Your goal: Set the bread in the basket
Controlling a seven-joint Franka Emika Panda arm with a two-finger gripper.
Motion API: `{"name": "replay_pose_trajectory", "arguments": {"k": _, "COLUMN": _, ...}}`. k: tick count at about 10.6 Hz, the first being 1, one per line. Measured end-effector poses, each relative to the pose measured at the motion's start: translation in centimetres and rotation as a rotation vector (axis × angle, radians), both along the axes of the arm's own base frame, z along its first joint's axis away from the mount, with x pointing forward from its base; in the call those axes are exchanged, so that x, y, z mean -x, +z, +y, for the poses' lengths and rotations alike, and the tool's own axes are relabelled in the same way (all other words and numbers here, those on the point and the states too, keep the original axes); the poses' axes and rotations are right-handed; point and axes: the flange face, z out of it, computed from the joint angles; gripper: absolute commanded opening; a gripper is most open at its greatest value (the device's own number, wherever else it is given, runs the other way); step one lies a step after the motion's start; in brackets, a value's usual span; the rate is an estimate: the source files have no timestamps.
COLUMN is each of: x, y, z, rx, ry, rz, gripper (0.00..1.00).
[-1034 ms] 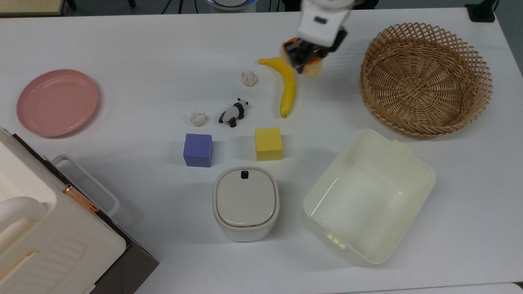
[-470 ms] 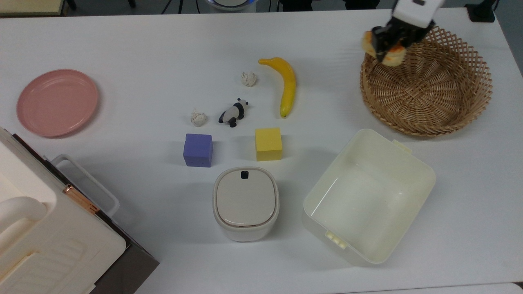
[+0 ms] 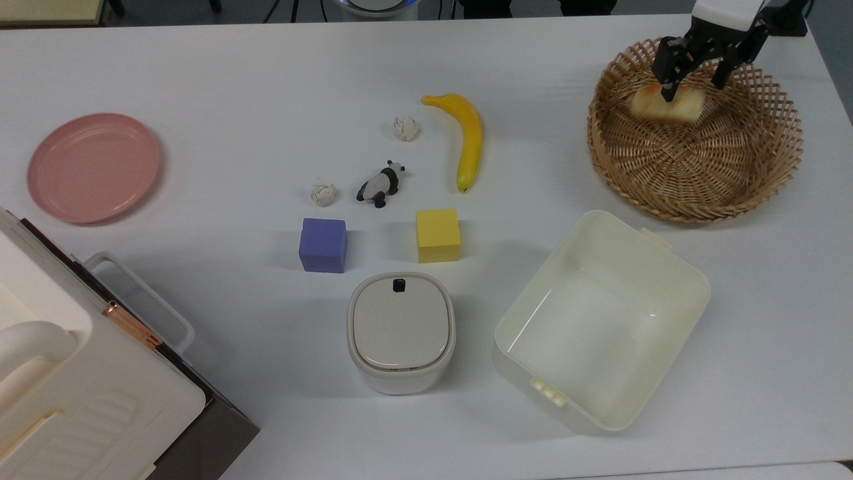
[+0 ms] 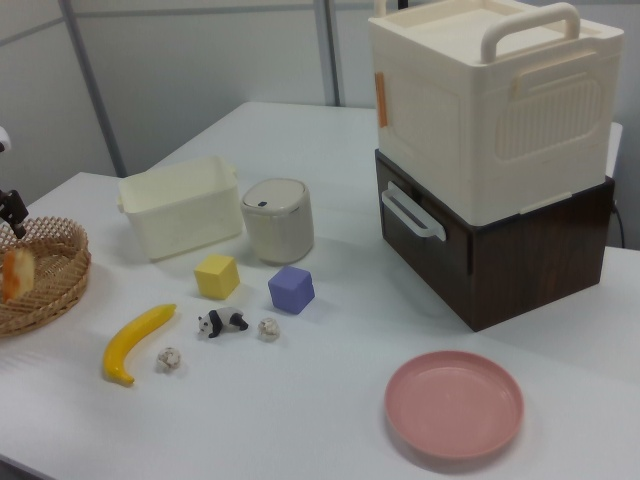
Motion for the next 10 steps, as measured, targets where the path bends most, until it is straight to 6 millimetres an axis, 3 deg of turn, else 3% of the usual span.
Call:
{"name": "replay_pose_trajectory", "arguments": {"k": 4, "x": -0.8, "y": 0.3, "z": -0.7, "rx": 0.002, "ry": -0.014, "rz": -0.01, "gripper": 1.0}}
{"name": "replay_pose_trajectory", "arguments": {"k": 6, "x": -2.4, "y": 0.6, "z": -2.4, "rx": 0.007, "ry": -0.025, "rz": -0.02, "gripper": 1.0}}
{"name": "replay_pose_trajectory", "arguments": {"k": 8, "x": -5.1, "y": 1.1, "z": -6.4, "rx": 0.038, "ry": -0.023, "rz": -0.006, "gripper": 1.0}}
{"name": "replay_pose_trajectory", "arguments": {"k": 10, "x": -8.0, "y": 3.0, "z": -13.0, "rx": 0.09, "ry": -0.017, "rz": 0.042, "gripper": 1.0}}
